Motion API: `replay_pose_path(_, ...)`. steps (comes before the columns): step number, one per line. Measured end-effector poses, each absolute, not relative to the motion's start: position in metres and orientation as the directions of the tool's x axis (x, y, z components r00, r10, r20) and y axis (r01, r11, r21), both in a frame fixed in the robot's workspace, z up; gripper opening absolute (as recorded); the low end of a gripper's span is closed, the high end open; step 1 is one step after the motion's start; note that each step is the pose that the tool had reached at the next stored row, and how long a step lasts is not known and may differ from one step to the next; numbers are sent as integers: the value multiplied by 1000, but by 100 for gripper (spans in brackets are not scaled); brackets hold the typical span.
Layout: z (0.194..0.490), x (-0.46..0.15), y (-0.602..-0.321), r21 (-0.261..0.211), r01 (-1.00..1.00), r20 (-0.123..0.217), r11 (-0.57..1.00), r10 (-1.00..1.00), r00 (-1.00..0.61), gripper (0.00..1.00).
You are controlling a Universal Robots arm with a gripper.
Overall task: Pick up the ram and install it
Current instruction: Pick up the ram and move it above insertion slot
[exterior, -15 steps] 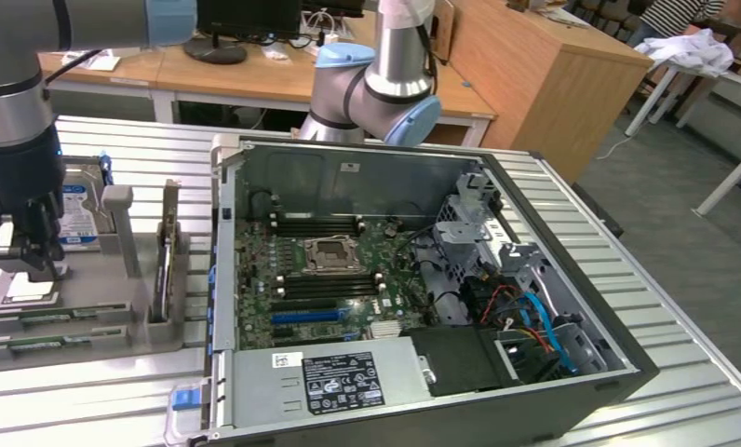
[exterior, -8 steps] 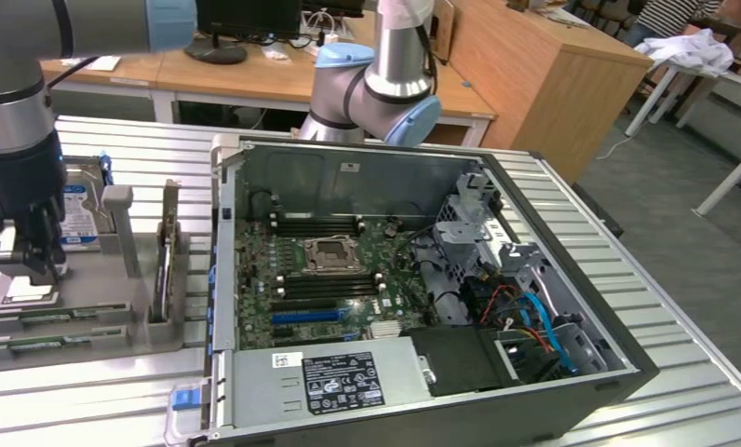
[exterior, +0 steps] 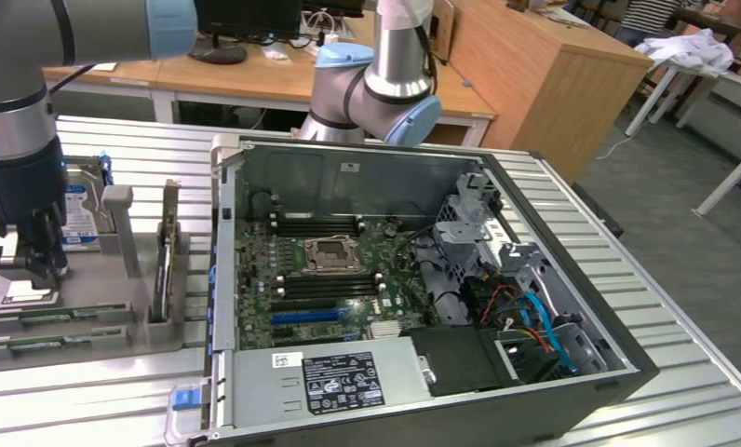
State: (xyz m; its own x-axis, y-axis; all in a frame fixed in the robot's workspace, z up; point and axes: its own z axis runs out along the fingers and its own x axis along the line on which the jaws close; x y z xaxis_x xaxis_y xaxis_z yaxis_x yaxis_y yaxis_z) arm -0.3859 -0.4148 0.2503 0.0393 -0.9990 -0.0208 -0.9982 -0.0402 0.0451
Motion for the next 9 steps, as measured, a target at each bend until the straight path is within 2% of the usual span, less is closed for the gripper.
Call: replay_pose_path(9,250,-386,-415,45,-998,-21,-40,-999,39,36)
